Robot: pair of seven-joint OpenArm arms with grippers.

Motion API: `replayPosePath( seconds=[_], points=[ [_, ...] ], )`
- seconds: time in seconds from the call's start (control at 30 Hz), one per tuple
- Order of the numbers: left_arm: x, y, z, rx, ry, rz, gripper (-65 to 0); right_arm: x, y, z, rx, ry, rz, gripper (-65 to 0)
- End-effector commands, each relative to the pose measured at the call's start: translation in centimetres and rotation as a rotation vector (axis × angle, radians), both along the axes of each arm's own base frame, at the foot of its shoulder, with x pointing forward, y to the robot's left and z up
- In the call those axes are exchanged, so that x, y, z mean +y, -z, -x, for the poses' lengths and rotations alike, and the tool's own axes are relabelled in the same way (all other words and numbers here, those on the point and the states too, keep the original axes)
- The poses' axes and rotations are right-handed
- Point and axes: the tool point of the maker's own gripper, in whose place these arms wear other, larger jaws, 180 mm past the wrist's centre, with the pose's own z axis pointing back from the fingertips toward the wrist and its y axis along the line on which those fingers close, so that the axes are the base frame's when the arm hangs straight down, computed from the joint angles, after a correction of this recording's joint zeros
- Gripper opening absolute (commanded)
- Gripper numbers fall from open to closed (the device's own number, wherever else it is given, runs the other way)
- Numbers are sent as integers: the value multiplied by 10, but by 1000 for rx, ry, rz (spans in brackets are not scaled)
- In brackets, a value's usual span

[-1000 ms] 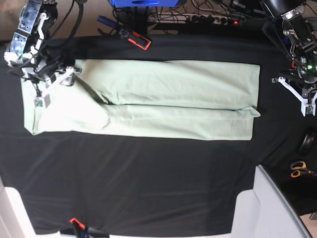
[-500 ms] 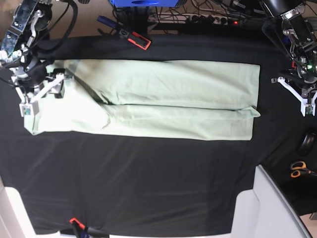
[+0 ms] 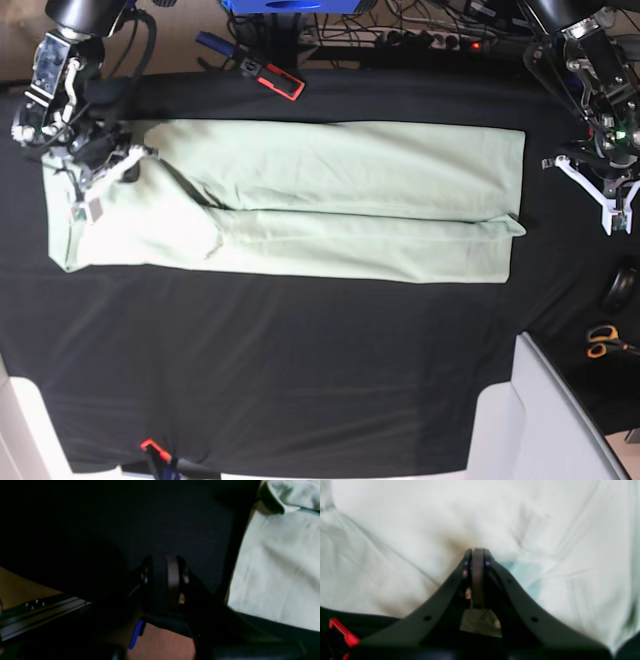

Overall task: Fold the T-shirt properly
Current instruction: 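Tuck the hem flap under the strip's end with the right gripper, then move the left gripper to the strip's collar end and lower it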

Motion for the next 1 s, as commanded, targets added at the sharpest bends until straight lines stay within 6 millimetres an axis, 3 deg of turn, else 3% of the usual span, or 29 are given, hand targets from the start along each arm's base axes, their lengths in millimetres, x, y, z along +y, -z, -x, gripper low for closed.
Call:
replayPosePath(
  seconds=[0.0, 0.1, 0.27, 0.33, 0.4, 0.53, 0.63, 0.83, 0.97],
  points=[
    [9, -15, -7, -36, 6, -38, -553, -4, -6, -9, -31, -1, 9, -650],
    [9, -14, -6, -31, 5, -38, -553, -8, -15, -14, -55, 1, 27, -650],
    [6, -13, -6, -31, 13, -32, -544, -21, -61, -23, -148, -36, 135, -649],
    [-5, -10, -10, -37, 43, -3, -544, -23, -81, -24, -190, -45, 174, -649],
    [-20, -18, -20, -85, 101, 39, -490, -24, -92, -23, -215, -53, 199, -649],
    [-40, -31, -34, -177, 135, 111, -292, -27, -89, -16, -199, -56, 208, -647],
    [-44, -34, -42, -206, 137, 129, -202, -27, -87, -11, -190, -57, 208, -647],
    [-46, -20, -62, -214, 108, 195, -183, -27, -85, -8, -181, -58, 208, -646],
    [-43, -28, -90, -232, 123, 180, -186, -28, -82, -1, -165, -60, 208, -646]
  ],
)
